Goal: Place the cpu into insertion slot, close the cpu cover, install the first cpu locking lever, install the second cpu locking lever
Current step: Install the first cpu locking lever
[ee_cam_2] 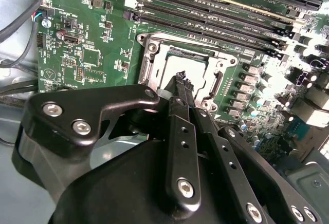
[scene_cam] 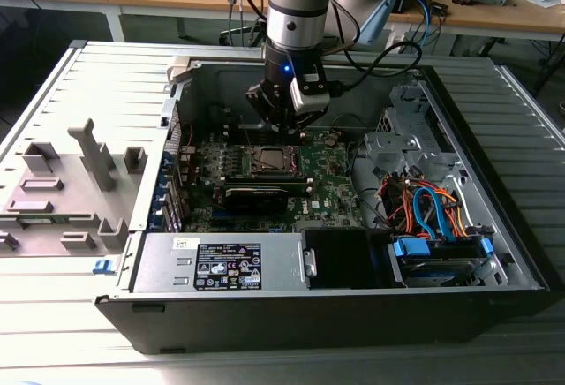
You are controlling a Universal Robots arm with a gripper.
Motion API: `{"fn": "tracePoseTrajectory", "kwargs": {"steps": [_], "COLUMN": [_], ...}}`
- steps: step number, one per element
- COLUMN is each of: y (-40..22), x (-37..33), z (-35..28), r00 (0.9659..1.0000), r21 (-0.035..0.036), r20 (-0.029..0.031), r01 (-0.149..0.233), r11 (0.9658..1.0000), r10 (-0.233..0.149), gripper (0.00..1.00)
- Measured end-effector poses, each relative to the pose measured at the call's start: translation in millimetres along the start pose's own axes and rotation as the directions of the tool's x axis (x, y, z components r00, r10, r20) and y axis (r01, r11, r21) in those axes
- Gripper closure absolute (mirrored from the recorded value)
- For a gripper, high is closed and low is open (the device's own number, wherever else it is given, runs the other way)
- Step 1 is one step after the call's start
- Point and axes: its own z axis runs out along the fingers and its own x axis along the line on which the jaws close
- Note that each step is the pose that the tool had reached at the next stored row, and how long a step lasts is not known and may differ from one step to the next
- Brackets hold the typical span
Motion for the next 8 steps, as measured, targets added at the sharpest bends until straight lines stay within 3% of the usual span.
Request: {"fn": "tracePoseTrajectory", "kwargs": {"steps": [8], "y": [0.0], "x": [0.0], "z": [0.1], "r00": [1.0], "r21": [0.0], "r20": [0.0005], "r01": [0.007], "r11": [1.0], "r10": [-0.007], "gripper": [0.89]}}
